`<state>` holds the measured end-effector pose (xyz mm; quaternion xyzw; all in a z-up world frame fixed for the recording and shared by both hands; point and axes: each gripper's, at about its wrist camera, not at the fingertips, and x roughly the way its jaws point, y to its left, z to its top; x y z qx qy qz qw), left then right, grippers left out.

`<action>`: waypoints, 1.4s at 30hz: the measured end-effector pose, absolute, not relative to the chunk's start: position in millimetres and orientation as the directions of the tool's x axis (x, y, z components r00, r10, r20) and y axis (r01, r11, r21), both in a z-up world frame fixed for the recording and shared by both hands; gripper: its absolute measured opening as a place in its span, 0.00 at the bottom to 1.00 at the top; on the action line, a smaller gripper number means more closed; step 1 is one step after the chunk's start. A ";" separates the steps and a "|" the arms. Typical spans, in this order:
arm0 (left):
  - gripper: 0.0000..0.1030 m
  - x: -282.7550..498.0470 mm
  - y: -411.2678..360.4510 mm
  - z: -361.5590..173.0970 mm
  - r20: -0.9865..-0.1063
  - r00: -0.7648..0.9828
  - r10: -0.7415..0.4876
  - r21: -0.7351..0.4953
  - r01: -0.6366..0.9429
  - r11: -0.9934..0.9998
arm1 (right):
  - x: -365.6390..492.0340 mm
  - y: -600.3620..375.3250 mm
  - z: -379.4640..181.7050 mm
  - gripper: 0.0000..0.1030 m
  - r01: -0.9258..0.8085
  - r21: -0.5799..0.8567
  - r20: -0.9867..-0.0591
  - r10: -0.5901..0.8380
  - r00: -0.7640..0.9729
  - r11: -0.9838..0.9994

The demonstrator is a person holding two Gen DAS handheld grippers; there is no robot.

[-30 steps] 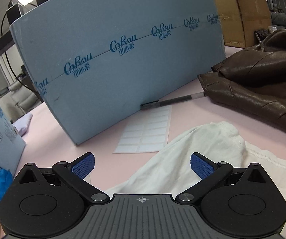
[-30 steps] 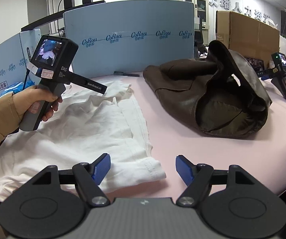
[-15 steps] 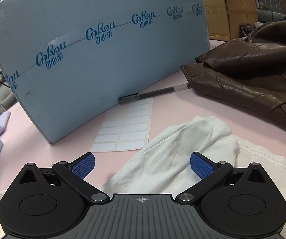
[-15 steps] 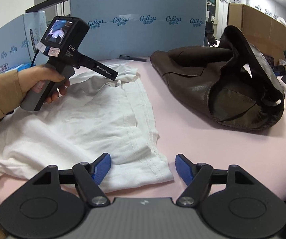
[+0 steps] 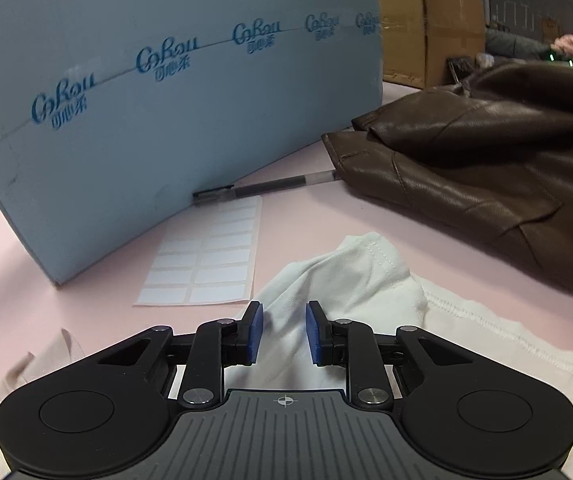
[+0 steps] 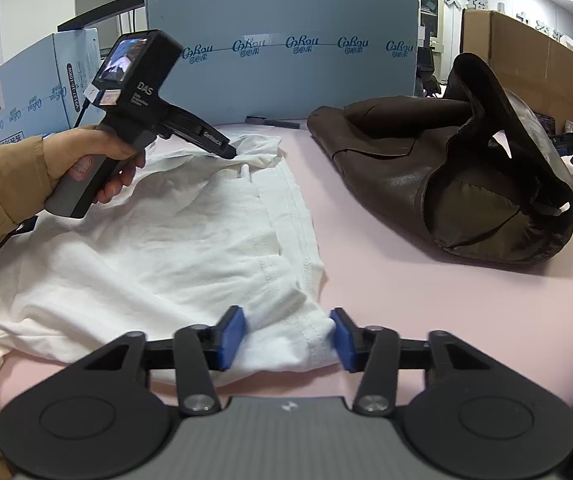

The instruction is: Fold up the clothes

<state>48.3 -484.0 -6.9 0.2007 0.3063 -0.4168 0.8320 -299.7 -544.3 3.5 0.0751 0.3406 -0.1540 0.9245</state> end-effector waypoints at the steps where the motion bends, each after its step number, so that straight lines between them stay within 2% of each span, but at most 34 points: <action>1: 0.09 50.2 -483.7 -6.5 -0.678 0.461 -0.572 0.066 0.814 0.577 | -300.5 -545.9 3.4 0.23 0.337 0.041 -0.652 -0.231 0.722 0.941; 4: 0.01 54.3 -482.9 -6.2 -0.679 0.458 -0.574 0.045 0.806 0.591 | -302.4 -550.2 3.4 0.12 0.336 0.061 -0.647 -0.219 0.730 0.940; 7: 0.00 58.7 -480.7 -5.7 -0.680 0.448 -0.580 0.012 0.799 0.602 | -303.5 -547.6 4.3 0.08 0.329 0.059 -0.642 -0.216 0.736 0.943; 14: 0.00 71.0 -471.2 6.5 -0.662 0.431 -0.613 -0.069 0.779 0.623 | -312.1 -546.5 10.4 0.07 0.333 0.078 -0.619 -0.217 0.755 0.940; 26: 0.00 99.2 -465.2 21.5 -0.634 0.478 -0.608 -0.135 0.705 0.696 | -336.2 -538.3 22.9 0.07 0.353 0.111 -0.595 -0.222 0.773 0.929; 30: 0.00 106.4 -468.2 9.0 -0.633 0.450 -0.630 -0.205 0.688 0.697 | -339.5 -546.3 13.0 0.07 0.391 0.157 -0.616 -0.219 0.757 0.907; 33: 0.00 105.1 -457.5 11.9 -0.552 0.390 -0.737 -0.338 0.703 0.626 | -343.8 -543.3 15.0 0.07 0.394 0.188 -0.593 -0.216 0.776 0.900; 35: 0.00 103.5 -458.5 16.8 -0.540 0.437 -0.719 -0.300 0.698 0.650 | -345.0 -547.4 14.3 0.07 0.410 0.211 -0.586 -0.221 0.780 0.887; 37: 0.00 110.8 -473.6 6.3 -0.633 0.476 -0.610 -0.194 0.666 0.720 | -339.0 -553.5 3.7 0.07 0.431 0.216 -0.622 -0.216 0.752 0.876; 38: 0.00 113.9 -476.9 -1.8 -0.656 0.468 -0.593 -0.184 0.662 0.727 | -336.6 -555.1 -0.7 0.07 0.434 0.215 -0.634 -0.213 0.743 0.875; 42: 0.00 113.1 -478.2 -7.3 -0.653 0.496 -0.573 -0.142 0.663 0.735 | -333.5 -554.9 2.3 0.17 0.435 0.210 -0.649 -0.209 0.732 0.876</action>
